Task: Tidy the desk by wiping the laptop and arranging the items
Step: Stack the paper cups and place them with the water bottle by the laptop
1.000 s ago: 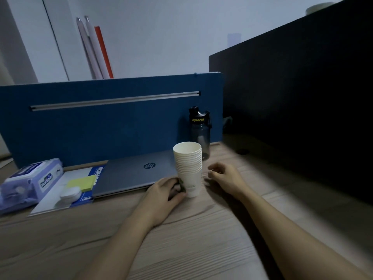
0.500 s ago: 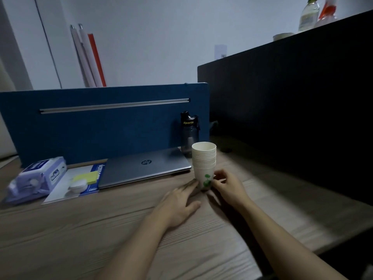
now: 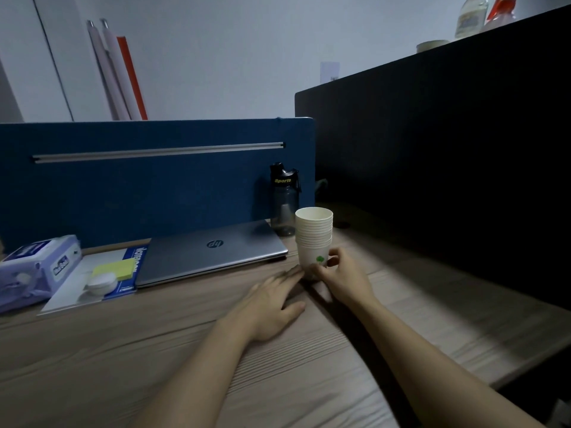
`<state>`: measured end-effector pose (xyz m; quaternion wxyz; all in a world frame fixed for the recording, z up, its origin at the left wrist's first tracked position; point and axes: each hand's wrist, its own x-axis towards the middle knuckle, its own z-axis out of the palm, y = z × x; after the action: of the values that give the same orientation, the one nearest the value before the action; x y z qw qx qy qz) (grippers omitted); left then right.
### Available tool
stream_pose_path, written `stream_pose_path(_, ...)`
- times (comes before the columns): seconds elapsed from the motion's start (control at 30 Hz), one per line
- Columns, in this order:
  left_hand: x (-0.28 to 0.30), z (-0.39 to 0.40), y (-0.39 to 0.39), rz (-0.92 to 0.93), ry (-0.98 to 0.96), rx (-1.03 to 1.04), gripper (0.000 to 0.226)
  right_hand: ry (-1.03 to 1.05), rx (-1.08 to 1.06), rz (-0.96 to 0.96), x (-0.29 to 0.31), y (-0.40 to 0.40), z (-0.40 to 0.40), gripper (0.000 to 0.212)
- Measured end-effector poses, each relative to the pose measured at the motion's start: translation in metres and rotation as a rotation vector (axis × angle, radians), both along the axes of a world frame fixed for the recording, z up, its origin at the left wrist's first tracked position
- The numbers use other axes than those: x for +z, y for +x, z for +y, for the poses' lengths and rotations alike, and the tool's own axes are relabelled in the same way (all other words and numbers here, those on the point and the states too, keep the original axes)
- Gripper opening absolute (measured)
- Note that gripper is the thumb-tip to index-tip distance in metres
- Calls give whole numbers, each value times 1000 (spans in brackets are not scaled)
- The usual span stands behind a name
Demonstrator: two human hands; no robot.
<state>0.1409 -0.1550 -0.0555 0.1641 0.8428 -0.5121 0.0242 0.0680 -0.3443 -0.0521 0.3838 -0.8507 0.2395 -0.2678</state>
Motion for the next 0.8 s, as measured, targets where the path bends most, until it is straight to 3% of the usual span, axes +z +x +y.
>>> stream_pose_path(0.37,-3,14,40,-127,-104,347,62,-78,-164,101,4,37,-18,46)
stream_pose_path(0.8,3,-14,102,-204,-124,321,42,-145,-232,92,1,117,-62,44)
